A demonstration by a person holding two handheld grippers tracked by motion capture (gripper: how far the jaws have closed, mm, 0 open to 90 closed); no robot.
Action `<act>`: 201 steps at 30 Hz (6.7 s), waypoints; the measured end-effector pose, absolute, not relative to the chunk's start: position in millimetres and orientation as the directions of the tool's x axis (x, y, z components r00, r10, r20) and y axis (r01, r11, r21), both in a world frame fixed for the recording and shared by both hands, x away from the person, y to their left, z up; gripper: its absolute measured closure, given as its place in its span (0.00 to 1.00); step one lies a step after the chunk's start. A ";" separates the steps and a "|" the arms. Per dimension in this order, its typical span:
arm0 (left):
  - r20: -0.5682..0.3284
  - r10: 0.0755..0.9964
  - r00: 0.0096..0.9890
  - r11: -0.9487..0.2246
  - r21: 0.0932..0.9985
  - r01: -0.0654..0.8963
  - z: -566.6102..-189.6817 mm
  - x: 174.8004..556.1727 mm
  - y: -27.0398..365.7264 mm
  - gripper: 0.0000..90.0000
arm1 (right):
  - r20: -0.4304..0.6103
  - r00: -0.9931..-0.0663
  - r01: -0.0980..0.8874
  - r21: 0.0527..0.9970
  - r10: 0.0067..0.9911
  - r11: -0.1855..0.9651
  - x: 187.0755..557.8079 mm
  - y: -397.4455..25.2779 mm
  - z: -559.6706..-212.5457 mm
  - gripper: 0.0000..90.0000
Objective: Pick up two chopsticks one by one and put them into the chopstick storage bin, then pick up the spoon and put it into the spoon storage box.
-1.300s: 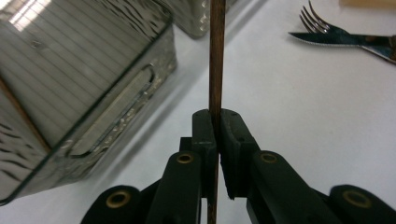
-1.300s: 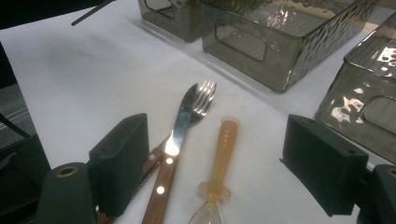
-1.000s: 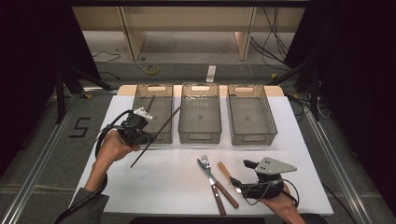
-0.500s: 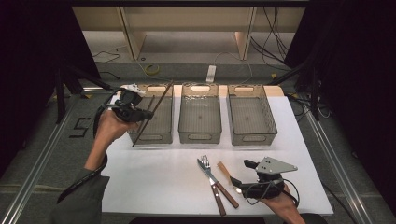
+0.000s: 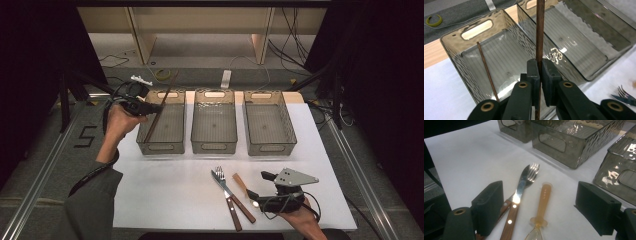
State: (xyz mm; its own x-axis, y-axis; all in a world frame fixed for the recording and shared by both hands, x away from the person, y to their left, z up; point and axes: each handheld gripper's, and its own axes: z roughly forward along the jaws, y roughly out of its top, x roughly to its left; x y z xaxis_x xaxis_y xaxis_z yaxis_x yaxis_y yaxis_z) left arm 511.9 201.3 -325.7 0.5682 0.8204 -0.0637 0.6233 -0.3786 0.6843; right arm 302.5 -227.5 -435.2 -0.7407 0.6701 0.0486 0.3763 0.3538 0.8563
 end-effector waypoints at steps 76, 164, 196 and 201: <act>-0.265 0.813 0.519 -0.128 0.787 0.603 -402.1 454.9 214.4 0.35 | 0.047 -0.696 0.458 0.797 0.717 0.393 312.5 -224.3 -435.3 0.30; -0.150 0.756 0.637 -0.234 0.847 0.478 -421.8 345.0 178.8 0.17 | 0.033 -0.739 0.612 0.450 0.672 0.651 375.5 -169.0 -466.6 0.80; -0.165 0.759 0.630 -0.192 0.868 0.459 -419.8 343.7 182.1 0.17 | 0.074 -0.722 0.571 0.625 0.688 0.532 391.4 -190.0 -422.9 0.85; -0.168 0.759 0.630 -0.187 0.869 0.457 -419.6 343.7 182.7 0.17 | 0.071 -0.718 0.559 0.651 0.692 0.513 402.5 -184.6 -411.1 0.85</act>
State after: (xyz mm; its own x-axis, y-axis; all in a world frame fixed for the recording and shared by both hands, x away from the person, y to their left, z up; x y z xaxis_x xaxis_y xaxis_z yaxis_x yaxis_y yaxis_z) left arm 343.7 182.7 -419.6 0.6296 0.7586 -0.1677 0.4572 -0.1873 0.8694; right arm 402.5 -184.6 -411.1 -0.7181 0.6923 0.0711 0.5594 0.5133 0.6508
